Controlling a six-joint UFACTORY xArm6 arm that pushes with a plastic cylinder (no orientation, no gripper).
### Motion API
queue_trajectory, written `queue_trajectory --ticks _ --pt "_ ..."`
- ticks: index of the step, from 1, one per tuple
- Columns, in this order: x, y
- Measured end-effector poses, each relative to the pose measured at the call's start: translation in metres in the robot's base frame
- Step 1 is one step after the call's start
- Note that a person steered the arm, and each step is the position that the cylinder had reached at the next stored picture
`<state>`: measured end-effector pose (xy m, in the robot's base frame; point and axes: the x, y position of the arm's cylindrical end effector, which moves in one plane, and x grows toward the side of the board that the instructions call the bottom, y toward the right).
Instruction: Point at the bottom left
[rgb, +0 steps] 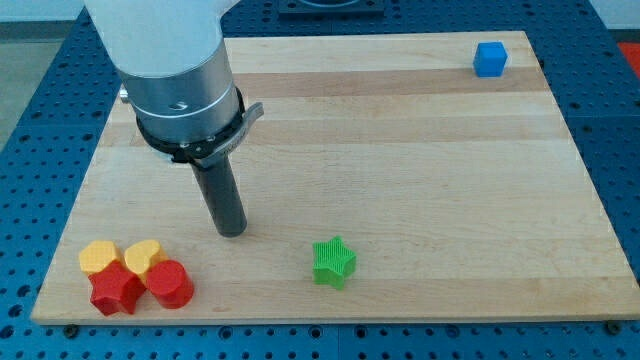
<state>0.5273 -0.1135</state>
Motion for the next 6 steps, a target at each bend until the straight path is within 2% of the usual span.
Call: queue_trajectory --ticks 1,2,6 --pt "0.0 0.0" --pt "-0.004 -0.03" --pt "-0.006 -0.189"
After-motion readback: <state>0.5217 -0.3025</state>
